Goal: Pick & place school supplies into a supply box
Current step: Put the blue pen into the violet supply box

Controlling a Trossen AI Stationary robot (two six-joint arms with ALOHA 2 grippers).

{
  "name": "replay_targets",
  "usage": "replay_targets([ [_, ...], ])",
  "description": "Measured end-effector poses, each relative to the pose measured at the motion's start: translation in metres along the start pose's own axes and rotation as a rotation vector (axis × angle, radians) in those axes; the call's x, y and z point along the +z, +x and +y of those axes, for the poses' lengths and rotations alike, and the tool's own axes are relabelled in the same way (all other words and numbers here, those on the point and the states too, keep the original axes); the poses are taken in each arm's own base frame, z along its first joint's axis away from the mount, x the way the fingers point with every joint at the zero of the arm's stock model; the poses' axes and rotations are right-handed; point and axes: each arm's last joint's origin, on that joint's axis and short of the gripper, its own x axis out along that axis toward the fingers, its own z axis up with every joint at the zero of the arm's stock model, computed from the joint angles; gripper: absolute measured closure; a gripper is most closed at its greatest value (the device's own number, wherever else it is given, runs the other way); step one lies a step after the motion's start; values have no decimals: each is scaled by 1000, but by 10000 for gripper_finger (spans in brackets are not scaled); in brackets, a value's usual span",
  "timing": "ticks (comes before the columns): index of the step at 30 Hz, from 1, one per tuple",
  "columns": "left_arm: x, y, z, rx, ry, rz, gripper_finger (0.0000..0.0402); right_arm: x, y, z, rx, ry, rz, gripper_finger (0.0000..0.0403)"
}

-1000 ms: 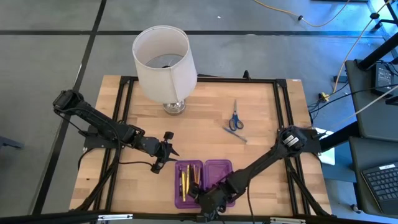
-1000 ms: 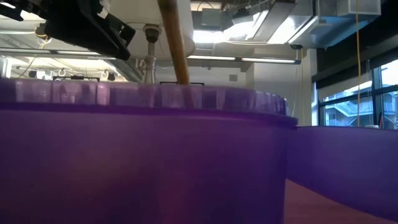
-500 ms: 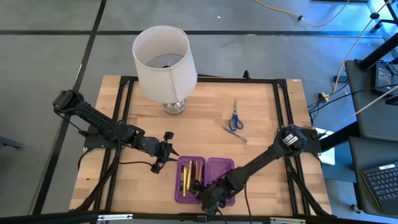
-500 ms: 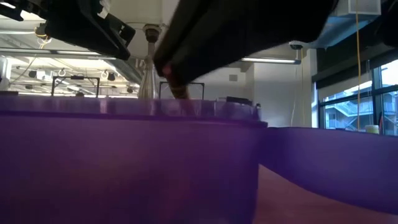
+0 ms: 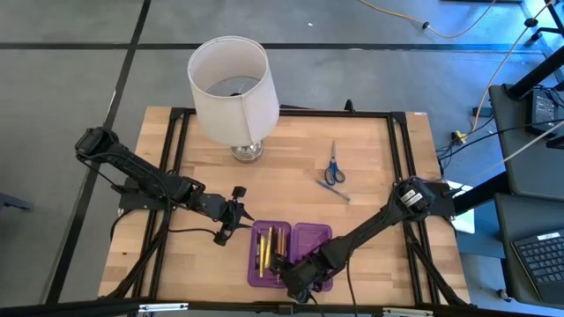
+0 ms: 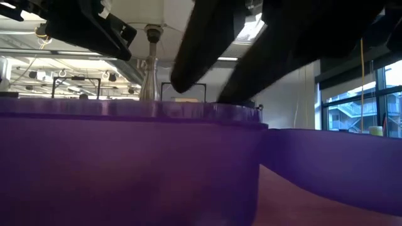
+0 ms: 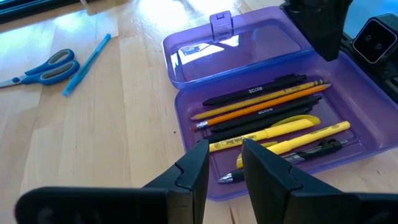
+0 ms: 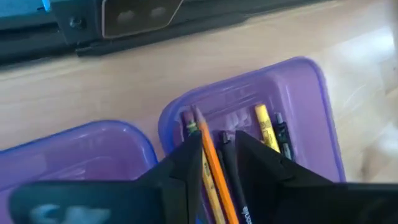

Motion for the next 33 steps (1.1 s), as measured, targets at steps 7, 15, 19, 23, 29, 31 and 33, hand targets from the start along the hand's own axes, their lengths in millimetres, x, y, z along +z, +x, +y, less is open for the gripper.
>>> replay_targets([
  [7,0,0,0,0,-1,0,313,-3,-50,-16,-50,144,78,303],
  [15,0,0,0,0,-1,-1,313,-62,-135,-46,-122,815,315,303],
  [19,0,0,0,0,-1,-1,313,-110,-161,-39,-300,1120,498,303],
  [23,0,0,0,0,-2,0,313,-152,-175,-16,-336,1344,579,303],
  [29,0,0,0,0,-1,0,313,-206,-176,7,-342,1727,645,303],
  [31,0,0,0,0,-1,0,313,-220,-171,9,-336,1779,655,303],
  [33,0,0,0,0,-1,0,313,-234,-164,12,-300,1808,668,303],
])
